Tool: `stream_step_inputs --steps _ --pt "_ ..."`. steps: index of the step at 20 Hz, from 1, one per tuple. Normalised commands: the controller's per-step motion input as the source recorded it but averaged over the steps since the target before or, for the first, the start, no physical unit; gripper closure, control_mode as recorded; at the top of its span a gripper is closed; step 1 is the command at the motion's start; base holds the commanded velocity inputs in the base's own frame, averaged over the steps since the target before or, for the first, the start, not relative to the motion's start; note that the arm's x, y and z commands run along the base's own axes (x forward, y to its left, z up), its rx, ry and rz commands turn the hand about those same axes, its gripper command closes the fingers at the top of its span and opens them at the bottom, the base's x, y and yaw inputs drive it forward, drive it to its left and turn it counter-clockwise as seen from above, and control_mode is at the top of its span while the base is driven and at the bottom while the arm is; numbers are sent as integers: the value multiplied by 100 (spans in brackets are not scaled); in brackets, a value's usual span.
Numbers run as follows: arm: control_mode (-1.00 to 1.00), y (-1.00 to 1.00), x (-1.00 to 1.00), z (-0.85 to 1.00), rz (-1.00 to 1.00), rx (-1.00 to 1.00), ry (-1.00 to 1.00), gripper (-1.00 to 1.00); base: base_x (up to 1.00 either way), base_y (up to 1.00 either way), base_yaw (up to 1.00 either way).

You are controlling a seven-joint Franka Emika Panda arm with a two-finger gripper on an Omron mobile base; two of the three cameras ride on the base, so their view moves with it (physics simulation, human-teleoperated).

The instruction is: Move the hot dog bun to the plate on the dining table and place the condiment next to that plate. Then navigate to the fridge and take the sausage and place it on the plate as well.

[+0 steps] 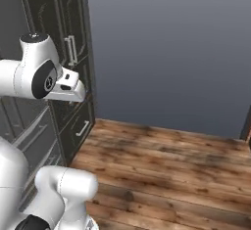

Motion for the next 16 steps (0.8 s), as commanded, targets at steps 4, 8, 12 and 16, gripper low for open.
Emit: stream_step_inputs --steps 4,8,12,16 --pt "100 0 0 0 0 0 0 -100 100 -1 44" --pt "100 0 0 0 0 0 0 -100 98 -23 58" --pt "100 0 0 0 0 0 0 -100 75 -21 79" --pt "100 0 0 0 0 0 0 -100 45 -20 82"
